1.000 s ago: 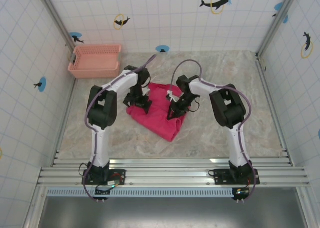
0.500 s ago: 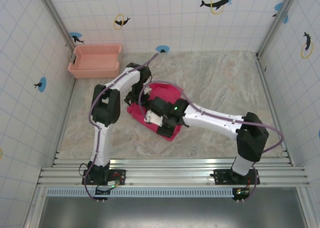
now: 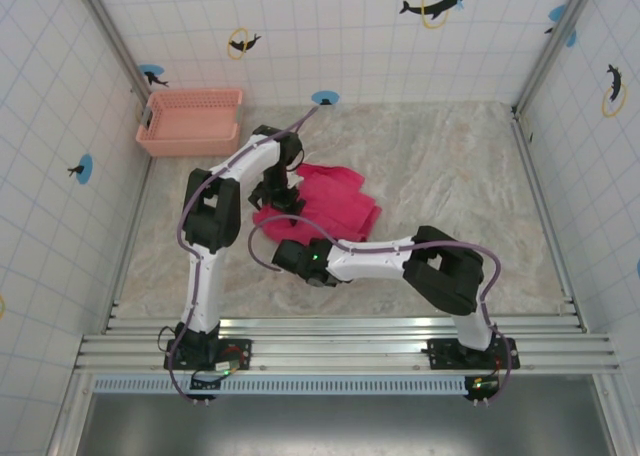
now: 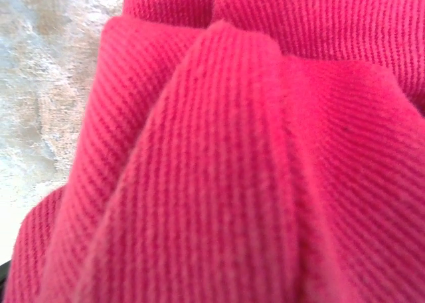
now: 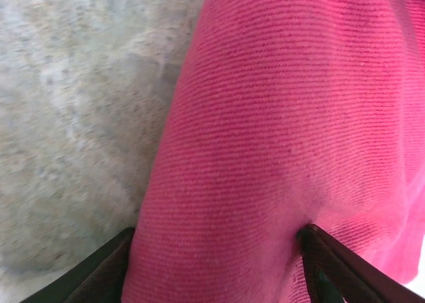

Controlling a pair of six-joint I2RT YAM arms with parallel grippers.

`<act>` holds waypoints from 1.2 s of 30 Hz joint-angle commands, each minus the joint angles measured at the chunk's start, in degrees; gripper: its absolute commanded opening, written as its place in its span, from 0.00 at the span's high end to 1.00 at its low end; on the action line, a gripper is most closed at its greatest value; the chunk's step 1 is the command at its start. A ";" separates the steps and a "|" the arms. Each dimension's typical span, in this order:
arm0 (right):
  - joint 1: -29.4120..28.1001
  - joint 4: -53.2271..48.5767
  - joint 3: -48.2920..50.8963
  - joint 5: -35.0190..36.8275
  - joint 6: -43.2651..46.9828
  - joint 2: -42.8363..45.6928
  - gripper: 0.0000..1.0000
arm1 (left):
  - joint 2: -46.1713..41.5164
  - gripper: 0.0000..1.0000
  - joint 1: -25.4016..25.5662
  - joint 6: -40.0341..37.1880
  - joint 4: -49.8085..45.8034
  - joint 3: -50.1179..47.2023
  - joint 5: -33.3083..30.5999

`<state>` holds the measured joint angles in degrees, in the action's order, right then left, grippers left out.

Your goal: Roll up the long pants

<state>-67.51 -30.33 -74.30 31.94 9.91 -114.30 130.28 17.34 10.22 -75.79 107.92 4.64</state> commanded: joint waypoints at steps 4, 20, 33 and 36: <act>5.48 -3.45 -4.51 -7.78 1.42 -7.04 0.72 | 2.32 0.02 -0.12 -2.56 -0.32 -0.05 -3.18; 14.44 -32.49 -22.91 -63.15 9.51 -4.26 0.98 | -5.16 0.02 -4.60 -2.27 -2.16 2.15 -2.86; 30.41 -19.76 -17.89 -96.53 -12.01 -1.47 0.97 | -12.90 0.02 -7.76 -0.55 -6.52 6.05 -7.86; 34.37 -19.60 -18.20 -94.42 -13.48 -5.26 0.96 | -13.03 0.02 -7.70 -0.55 -7.37 6.05 -8.07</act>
<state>-36.47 -53.19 -92.55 -59.22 0.64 -117.97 118.45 9.43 9.04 -80.73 113.06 -1.76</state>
